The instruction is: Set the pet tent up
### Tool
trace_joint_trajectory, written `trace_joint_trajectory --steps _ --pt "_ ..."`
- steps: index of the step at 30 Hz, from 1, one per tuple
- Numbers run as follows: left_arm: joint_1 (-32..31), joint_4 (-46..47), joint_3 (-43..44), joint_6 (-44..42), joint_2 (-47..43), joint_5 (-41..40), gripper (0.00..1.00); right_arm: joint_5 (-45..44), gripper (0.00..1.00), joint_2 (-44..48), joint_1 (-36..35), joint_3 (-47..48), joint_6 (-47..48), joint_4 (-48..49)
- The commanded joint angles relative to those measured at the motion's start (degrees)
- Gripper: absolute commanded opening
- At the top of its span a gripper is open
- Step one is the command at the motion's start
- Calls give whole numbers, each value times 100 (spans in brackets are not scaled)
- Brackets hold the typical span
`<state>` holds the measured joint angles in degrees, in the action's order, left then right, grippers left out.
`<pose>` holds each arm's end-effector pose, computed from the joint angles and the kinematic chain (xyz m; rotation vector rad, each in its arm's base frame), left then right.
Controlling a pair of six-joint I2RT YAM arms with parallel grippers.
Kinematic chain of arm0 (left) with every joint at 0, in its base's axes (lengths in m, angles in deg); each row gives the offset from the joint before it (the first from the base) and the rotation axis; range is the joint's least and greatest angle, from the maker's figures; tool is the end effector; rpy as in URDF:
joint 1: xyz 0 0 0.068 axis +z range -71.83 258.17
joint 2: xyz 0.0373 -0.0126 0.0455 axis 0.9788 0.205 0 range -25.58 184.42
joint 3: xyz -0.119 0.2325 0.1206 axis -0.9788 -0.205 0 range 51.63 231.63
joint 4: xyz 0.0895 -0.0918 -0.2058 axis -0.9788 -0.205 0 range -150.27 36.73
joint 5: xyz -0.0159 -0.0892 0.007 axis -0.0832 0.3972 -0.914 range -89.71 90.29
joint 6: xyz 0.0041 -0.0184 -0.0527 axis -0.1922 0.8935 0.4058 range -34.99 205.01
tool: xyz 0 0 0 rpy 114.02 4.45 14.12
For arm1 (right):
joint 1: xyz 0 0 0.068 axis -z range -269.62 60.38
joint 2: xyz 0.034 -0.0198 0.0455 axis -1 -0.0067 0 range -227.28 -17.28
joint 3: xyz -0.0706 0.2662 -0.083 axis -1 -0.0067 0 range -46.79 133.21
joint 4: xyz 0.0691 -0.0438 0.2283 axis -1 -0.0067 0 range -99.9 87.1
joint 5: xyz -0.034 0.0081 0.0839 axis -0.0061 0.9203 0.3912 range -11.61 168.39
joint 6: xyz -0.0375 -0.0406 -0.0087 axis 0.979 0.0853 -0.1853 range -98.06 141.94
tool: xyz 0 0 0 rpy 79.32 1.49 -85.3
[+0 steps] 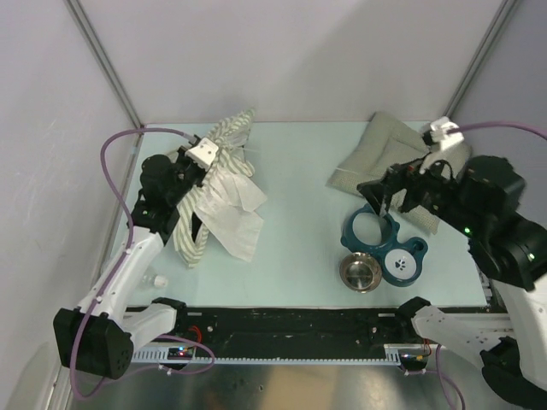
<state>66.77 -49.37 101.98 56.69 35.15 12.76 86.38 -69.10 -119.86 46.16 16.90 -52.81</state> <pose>0.2201 -0.0528 0.3630 0.7221 1.5185 0.0388 0.0733 0.0489 0.5088 -0.4851 1.6885 0.5724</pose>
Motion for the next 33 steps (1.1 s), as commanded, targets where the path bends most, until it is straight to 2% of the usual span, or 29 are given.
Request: trace_joint_trajectory --steps 1,10,14,17,21,24,29,33 --pt "65 22 18 -543 -182 402 0 -1130 97 -174 18 165 -156 -933" --pt "59 -430 669 -1110 -170 651 0 -1096 98 -111 19 327 -189 -903" --pt "59 -796 1213 -1297 -7 871 0 -1102 97 -95 26 329 -223 -797" --pt "58 -841 1266 -1329 -35 935 0 -1086 97 -85 22 325 -241 -799" --pt "58 -825 1021 -1281 -205 923 0 -902 97 -52 19 292 -279 -937" --pt "59 -764 766 -1420 -355 936 0 -400 98 -25 23 251 -379 -1066" --pt "75 -68 30 -1979 -424 668 0 570 98 -110 18 322 -719 -1638" --pt "116 95 -224 -2507 -271 693 0 1137 97 -147 26 189 -976 -2087"
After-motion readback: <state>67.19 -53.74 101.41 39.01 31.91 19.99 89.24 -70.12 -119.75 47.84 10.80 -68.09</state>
